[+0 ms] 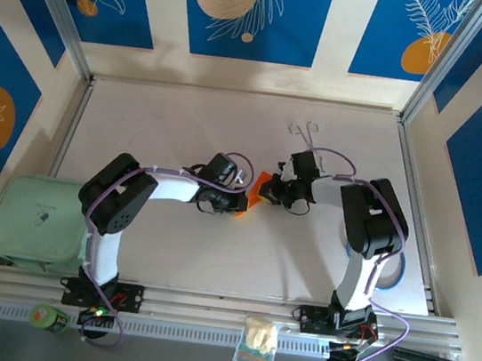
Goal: Fold a paper plane with a square sheet of paper (pick it up from the middle)
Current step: Fold the wing for the fifth time at the center of the table.
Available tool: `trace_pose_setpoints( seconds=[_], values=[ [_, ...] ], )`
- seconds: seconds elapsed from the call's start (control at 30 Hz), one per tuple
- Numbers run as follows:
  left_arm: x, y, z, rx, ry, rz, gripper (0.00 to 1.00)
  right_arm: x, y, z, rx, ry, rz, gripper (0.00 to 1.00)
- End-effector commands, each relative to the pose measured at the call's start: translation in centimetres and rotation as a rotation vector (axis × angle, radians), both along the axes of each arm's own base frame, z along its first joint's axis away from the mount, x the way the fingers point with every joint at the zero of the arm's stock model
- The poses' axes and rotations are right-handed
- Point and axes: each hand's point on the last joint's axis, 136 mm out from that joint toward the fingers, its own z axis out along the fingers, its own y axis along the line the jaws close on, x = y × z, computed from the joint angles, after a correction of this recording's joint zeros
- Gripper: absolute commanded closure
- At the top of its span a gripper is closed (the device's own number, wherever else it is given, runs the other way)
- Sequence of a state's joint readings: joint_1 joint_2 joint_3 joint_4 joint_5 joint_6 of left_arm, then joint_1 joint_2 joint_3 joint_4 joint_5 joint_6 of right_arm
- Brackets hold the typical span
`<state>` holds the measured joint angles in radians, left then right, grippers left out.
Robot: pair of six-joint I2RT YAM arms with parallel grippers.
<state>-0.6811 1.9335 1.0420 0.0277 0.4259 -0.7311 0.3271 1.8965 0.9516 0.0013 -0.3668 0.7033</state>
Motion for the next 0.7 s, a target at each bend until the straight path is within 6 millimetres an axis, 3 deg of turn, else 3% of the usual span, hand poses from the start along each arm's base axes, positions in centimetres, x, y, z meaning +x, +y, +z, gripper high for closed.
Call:
trace_pose_setpoints(
  seconds=[0.0, 0.2, 0.47, 0.67],
  values=[
    [-1.8, 1.9, -2.3, 0.093, 0.091, -0.003, 1.00, 1.1, -2.1, -1.1, -0.060, 0.002, -0.047, 0.94],
    [-1.1, 1.3, -1.5, 0.069, 0.070, -0.002, 1.00, 1.8, -2.8, -1.8, -0.078, 0.016, -0.056, 0.94],
    [2.0, -1.9, 3.6, -0.089, -0.081, -0.023, 0.93, 0.9, -2.3, -2.6, -0.085, 0.050, -0.033, 0.95],
    [3.3, -3.0, 3.1, -0.085, -0.086, -0.036, 0.93, 0.8, -2.2, -2.5, -0.091, 0.063, -0.020, 0.95]
  ],
)
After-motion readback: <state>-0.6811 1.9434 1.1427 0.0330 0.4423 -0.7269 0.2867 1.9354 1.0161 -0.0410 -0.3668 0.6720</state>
